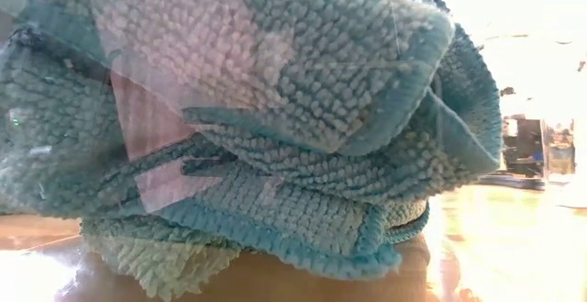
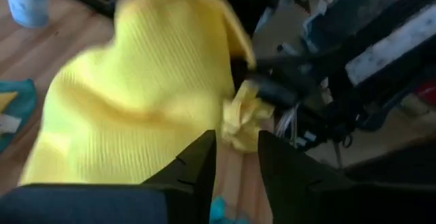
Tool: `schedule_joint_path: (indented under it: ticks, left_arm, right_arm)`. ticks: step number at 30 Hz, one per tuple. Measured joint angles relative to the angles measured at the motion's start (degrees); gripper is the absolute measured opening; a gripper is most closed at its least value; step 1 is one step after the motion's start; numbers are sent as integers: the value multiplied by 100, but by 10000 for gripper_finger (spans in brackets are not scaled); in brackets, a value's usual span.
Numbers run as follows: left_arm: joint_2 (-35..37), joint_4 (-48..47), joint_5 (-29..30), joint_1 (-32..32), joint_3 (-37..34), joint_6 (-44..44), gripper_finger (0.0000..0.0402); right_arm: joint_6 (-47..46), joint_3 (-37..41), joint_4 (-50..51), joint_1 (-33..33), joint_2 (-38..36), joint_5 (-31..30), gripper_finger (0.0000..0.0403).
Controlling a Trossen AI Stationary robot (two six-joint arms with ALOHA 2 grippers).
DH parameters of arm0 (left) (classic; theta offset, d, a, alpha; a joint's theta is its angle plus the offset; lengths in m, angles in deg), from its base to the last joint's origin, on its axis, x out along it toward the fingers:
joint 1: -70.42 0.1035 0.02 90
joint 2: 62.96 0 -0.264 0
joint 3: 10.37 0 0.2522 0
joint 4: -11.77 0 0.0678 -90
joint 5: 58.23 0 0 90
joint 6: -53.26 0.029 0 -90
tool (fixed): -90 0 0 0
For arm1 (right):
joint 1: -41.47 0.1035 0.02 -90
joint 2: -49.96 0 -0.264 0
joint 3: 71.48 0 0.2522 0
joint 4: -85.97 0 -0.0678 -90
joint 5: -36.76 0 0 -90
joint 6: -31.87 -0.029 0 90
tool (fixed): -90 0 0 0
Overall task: Sort microfiber towel by color & place in baskets
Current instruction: Put the yellow towel into the right transparent bin
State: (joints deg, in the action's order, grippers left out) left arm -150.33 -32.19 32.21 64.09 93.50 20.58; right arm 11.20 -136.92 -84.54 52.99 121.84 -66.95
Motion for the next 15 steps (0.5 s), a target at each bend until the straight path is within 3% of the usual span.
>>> schedule_joint_path:
  ticks: [5, 9, 12, 15]
  left_arm:
    - [157, -468, -18, 35, 0, 134, 107]
    - [356, -712, 183, -24, 4, 426, 102]
    - [458, -1016, 387, -139, 3, 537, 99]
    - [535, -1376, 566, -237, 3, 577, 96]
  right_arm:
    - [-763, 0, 1547, 508, -908, -41, 4]
    - [-1835, -80, 2807, 1309, -1579, -593, 3]
    - [-2757, -532, 3979, 2088, -1679, -1076, 2]
    - [-3832, -1140, 5371, 2786, -1436, -1176, 2]
